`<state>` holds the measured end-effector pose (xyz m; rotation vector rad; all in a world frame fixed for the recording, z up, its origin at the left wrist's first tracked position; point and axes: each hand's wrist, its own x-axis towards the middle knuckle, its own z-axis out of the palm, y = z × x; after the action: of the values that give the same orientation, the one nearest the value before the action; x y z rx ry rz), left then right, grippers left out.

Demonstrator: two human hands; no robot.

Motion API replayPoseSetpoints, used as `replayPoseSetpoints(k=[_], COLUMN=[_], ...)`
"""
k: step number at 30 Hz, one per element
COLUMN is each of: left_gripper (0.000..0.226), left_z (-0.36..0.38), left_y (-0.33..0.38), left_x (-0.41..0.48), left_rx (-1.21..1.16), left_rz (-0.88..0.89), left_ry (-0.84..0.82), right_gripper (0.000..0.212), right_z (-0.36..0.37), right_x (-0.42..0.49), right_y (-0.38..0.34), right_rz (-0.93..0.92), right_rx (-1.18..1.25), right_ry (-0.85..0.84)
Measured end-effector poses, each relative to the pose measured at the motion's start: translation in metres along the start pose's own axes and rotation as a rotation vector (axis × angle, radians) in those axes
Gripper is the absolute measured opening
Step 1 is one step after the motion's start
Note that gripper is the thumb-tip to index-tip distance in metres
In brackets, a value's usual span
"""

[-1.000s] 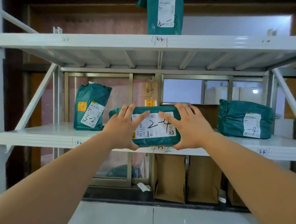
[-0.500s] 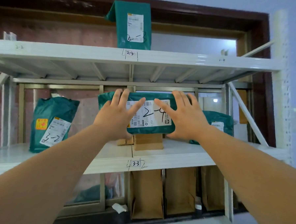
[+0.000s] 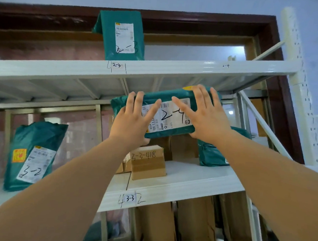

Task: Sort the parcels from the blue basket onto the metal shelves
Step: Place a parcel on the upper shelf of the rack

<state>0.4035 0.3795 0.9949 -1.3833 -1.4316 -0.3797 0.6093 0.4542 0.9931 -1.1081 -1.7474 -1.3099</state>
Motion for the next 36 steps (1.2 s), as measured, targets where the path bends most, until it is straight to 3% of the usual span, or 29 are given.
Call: replayPoseSetpoints(k=[3, 7, 11, 19, 26, 30, 36], left_gripper=[0.119, 0.114, 0.111, 0.114, 0.111, 0.105, 0.089], left_z=[-0.003, -0.015, -0.032, -0.054, -0.042, -0.04, -0.051], left_y=[0.025, 0.05, 0.072, 0.103, 0.124, 0.124, 0.118], left_x=[0.036, 0.088, 0.136, 0.208, 0.249, 0.271, 0.308], left_rx=[0.035, 0.145, 0.213, 0.228, 0.185, 0.176, 0.014], left_rz=[-0.045, -0.026, -0.038, -0.093, -0.153, -0.089, -0.05], left_ry=[0.089, 0.234, 0.348, 0.393, 0.415, 0.484, 0.437], right_gripper=[0.128, 0.115, 0.109, 0.11, 0.09, 0.078, 0.069], right_z=[0.021, 0.045, 0.059, 0.084, 0.102, 0.117, 0.127], right_x=[0.016, 0.04, 0.063, 0.102, 0.105, 0.114, 0.131], right_y=[0.031, 0.093, 0.14, 0.189, 0.212, 0.218, 0.227], right_rz=[0.082, 0.107, 0.163, 0.319, 0.266, 0.334, 0.372], right_rx=[-0.027, -0.019, 0.023, 0.048, 0.226, 0.303, 0.363], right_ry=[0.12, 0.324, 0.391, 0.514, 0.441, 0.437, 0.375])
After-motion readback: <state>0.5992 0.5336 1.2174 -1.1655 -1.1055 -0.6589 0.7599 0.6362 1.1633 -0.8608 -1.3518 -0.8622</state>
